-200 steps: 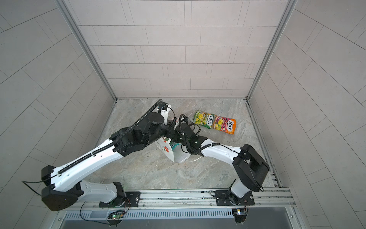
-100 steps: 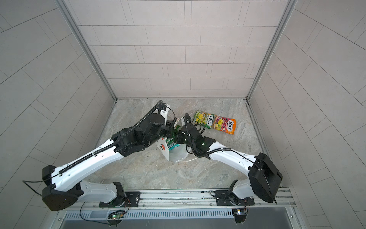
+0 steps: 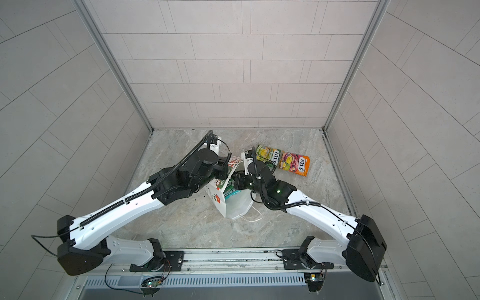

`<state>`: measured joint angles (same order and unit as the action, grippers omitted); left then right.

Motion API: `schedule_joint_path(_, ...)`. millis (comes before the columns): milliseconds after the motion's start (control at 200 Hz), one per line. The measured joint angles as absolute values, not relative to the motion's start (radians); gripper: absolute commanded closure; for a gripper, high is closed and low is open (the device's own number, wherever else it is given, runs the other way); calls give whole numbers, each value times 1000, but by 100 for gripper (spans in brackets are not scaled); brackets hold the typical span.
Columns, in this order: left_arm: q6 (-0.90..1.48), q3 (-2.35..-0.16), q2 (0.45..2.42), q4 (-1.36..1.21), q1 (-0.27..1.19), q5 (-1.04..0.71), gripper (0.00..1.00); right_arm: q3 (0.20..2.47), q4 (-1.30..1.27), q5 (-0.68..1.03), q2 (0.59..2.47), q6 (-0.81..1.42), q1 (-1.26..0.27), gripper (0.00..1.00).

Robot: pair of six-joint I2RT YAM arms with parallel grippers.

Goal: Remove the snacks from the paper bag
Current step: 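Close the right gripper on the top green packet's edge, then pull the green packet up out of the bag with the right gripper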

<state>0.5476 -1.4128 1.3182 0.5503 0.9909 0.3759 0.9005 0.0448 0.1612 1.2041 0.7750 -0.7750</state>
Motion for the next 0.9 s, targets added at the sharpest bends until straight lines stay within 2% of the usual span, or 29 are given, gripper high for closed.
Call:
schedule_joint_path(415,574,-1413,1323,550,991,431,100,859,158,224,1060,734,-730,100)
schedule_joint_path(901,576,-1416,1365,550,991,449,100,884,264,376,944,657,-718,100)
